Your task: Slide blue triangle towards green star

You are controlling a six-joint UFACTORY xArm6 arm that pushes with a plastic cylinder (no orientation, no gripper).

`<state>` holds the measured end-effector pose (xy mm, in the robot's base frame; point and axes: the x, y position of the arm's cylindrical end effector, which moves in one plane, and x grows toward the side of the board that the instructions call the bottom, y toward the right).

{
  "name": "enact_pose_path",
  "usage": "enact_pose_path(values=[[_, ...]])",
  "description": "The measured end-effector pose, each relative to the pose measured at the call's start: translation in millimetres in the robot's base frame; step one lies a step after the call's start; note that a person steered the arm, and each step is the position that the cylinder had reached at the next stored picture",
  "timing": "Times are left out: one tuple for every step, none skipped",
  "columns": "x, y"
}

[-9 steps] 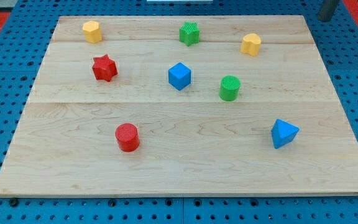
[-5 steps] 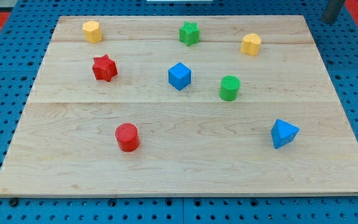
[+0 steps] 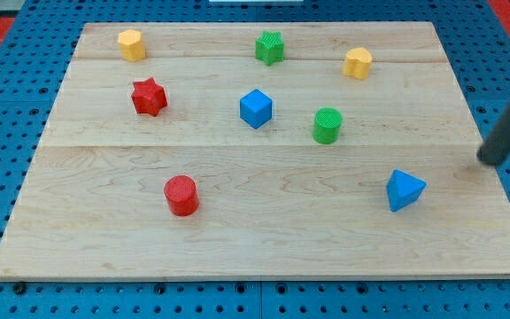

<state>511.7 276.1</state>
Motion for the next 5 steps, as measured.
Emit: enact_pose_path(values=[[66,-65],[55,-125],[4,-129],[-29,-120],[11,-132]])
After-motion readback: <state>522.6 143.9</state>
